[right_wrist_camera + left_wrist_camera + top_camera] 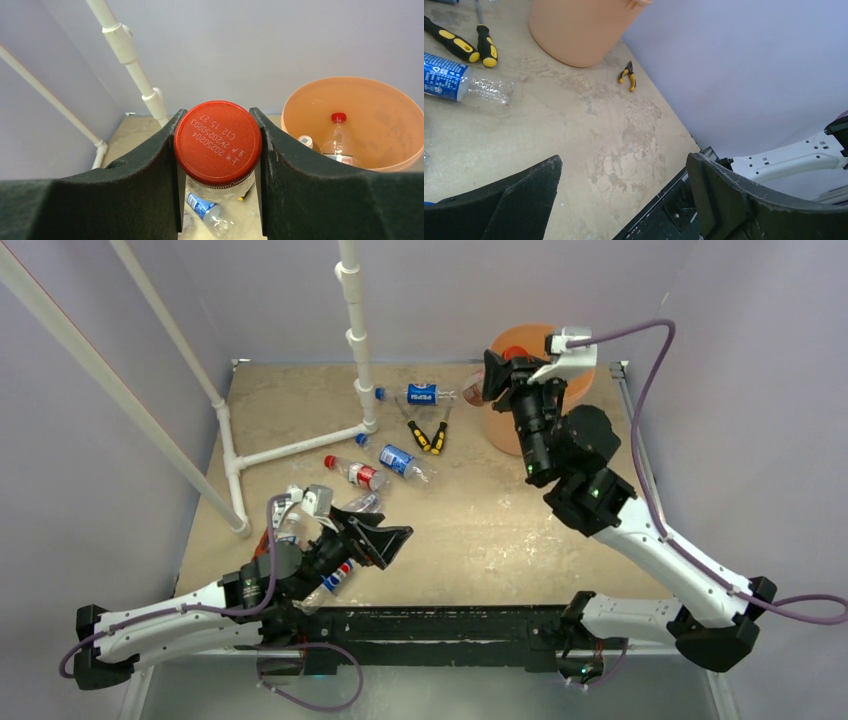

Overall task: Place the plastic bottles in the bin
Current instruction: Place the plastic bottle in the trash bin.

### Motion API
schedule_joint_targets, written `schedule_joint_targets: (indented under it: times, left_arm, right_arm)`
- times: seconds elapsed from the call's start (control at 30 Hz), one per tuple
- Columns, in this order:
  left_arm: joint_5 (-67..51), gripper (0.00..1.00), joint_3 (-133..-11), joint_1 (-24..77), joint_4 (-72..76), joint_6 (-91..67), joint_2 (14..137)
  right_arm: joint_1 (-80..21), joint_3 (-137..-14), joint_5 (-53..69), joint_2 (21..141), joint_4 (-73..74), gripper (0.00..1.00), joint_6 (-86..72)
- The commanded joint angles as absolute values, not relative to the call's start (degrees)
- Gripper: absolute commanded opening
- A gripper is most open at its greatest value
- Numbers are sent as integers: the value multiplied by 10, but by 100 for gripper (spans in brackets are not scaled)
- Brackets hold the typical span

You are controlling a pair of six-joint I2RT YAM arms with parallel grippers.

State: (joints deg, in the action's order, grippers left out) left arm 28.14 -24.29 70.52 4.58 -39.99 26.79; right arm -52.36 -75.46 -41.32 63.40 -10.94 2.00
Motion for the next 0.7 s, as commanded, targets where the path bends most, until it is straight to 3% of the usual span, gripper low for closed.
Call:
schedule_joint_targets:
  times: [0.0,0.17,0.4,0.67]
  left_arm:
    - [259,95,-246,706,61,-413,261]
    - [261,95,-249,706,48,-410,243]
    - [259,93,-224,706,69,-427,239]
    - [253,92,-211,706,97,-439,272]
  right_arm:
    - [-458,-823,-359,656,-61,0,-52]
    - [-359,-828,-363,655,-51,0,-106]
    - [-297,-737,-443,625,-166,0,-85]
    - [-204,-736,-388,694,-163,0,-121]
